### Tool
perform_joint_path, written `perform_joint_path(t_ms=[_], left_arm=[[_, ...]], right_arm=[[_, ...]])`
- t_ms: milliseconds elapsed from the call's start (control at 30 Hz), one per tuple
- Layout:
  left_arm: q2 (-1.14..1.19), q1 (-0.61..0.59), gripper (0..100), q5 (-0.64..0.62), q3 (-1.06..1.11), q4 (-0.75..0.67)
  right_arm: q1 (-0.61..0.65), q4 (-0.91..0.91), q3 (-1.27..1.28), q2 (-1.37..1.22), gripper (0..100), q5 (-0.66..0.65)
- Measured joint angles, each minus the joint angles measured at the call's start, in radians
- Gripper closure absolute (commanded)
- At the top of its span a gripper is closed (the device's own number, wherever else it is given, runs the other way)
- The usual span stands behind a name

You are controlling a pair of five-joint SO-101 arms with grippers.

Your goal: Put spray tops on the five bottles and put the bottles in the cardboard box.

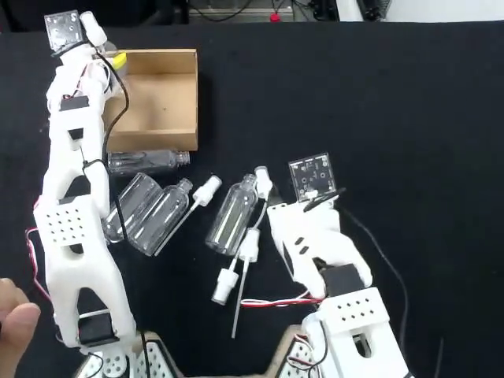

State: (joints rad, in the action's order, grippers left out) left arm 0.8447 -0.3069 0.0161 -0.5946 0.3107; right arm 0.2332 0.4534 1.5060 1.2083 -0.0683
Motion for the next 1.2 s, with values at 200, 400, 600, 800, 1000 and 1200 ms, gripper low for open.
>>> perform_joint_path(t_ms=[200, 400, 600, 800, 1000, 1200], left_arm=[[0.0, 0.0, 68, 0.0, -0.032, 0.002], [0.0, 0.0, 65, 0.002, -0.097, 0.103], [0.0, -0.009, 65, 0.002, -0.158, 0.164], [0.0, -0.014, 65, 0.002, -0.16, 0.219], [0.0, -0.015, 65, 0.002, -0.16, 0.247], [0.0, -0.015, 65, 0.002, -0.164, 0.279]], right_arm=[[0.0, 0.0, 0.0, 0.0, 90.3, 0.0], [0.0, 0.0, 0.0, 0.0, 90.3, 0.0], [0.0, 0.0, 0.0, 0.0, 90.3, 0.0], [0.0, 0.0, 0.0, 0.0, 90.3, 0.0], [0.0, 0.0, 0.0, 0.0, 90.3, 0.0], [0.0, 0.0, 0.0, 0.0, 90.3, 0.0]])
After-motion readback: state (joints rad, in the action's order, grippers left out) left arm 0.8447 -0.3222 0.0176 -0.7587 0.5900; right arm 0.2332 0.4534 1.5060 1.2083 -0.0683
